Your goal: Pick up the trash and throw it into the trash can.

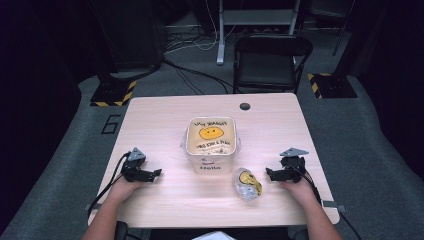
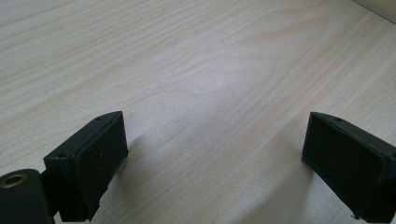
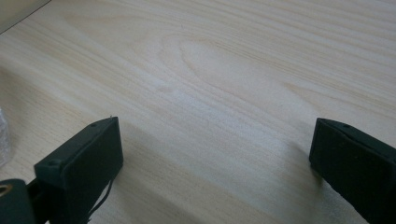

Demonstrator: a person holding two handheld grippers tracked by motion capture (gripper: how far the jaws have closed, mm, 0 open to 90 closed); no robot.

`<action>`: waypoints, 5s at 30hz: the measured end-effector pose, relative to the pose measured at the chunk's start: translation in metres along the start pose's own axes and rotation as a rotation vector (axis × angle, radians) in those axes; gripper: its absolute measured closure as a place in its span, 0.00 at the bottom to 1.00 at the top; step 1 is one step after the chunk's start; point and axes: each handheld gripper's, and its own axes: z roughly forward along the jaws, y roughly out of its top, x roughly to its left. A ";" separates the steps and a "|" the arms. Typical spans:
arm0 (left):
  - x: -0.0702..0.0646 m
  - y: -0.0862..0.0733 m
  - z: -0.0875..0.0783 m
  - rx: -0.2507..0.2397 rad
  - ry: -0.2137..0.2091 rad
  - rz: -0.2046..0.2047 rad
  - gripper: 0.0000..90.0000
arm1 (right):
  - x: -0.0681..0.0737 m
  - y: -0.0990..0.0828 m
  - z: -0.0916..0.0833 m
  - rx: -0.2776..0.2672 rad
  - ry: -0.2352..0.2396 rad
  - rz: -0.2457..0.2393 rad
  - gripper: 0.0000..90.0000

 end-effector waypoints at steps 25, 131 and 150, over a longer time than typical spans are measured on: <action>0.000 0.000 0.000 0.000 0.000 0.000 0.07 | 0.004 0.003 -0.006 0.030 0.017 0.000 0.16; 0.000 0.000 0.000 0.000 0.000 0.001 0.07 | 0.113 0.025 -0.031 0.062 0.294 -0.248 0.16; 0.000 0.000 0.000 0.000 0.000 0.000 0.07 | 0.108 0.025 -0.031 0.083 0.291 -0.269 0.43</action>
